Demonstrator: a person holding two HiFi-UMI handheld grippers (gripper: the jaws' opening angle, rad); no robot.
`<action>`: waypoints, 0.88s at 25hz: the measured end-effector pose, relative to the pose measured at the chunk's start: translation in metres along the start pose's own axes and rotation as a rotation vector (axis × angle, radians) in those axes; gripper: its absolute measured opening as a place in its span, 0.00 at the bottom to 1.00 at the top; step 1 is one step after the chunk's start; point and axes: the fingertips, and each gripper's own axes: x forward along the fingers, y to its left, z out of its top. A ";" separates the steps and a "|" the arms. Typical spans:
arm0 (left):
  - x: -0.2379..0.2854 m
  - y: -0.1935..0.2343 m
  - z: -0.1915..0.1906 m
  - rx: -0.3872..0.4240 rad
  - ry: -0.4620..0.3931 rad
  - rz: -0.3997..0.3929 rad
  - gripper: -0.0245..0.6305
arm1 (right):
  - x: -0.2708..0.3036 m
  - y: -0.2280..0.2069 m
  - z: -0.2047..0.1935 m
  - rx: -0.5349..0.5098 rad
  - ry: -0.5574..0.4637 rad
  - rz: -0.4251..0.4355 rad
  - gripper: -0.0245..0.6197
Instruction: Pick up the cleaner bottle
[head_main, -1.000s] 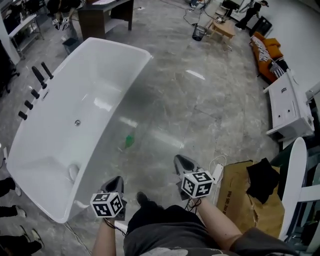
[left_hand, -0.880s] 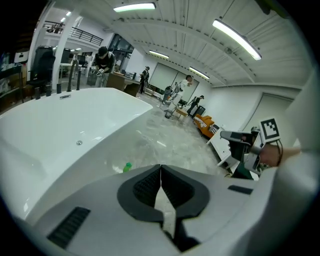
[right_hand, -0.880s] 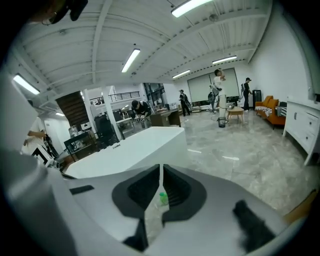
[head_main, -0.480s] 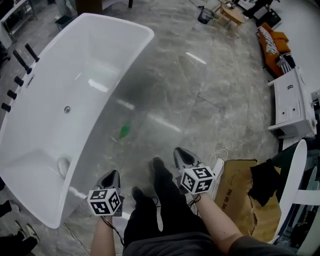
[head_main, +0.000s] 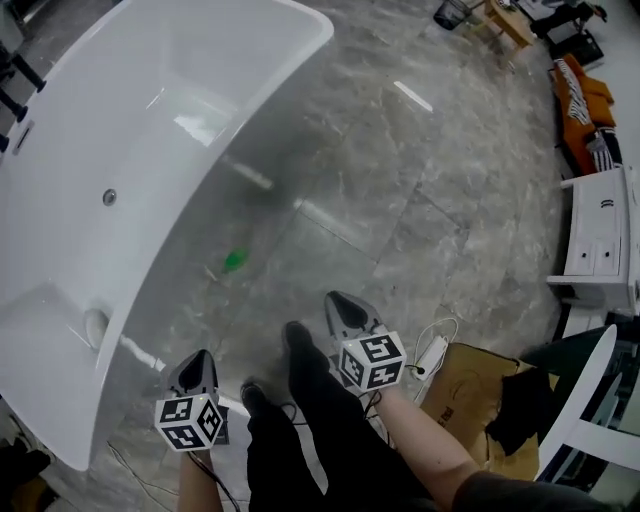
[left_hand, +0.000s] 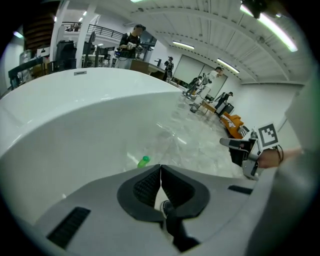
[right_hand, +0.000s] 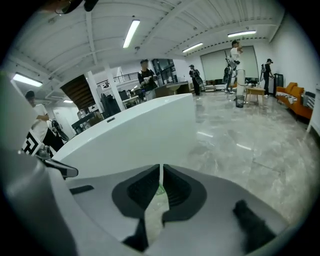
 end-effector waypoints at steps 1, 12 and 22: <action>0.012 0.002 0.001 -0.010 -0.005 0.010 0.06 | 0.014 -0.002 -0.002 -0.012 0.008 0.029 0.09; 0.137 0.041 -0.029 -0.032 -0.026 0.055 0.06 | 0.148 -0.016 -0.053 -0.173 0.027 0.221 0.09; 0.231 0.112 -0.090 0.019 -0.076 0.048 0.06 | 0.254 -0.019 -0.147 -0.302 0.073 0.341 0.10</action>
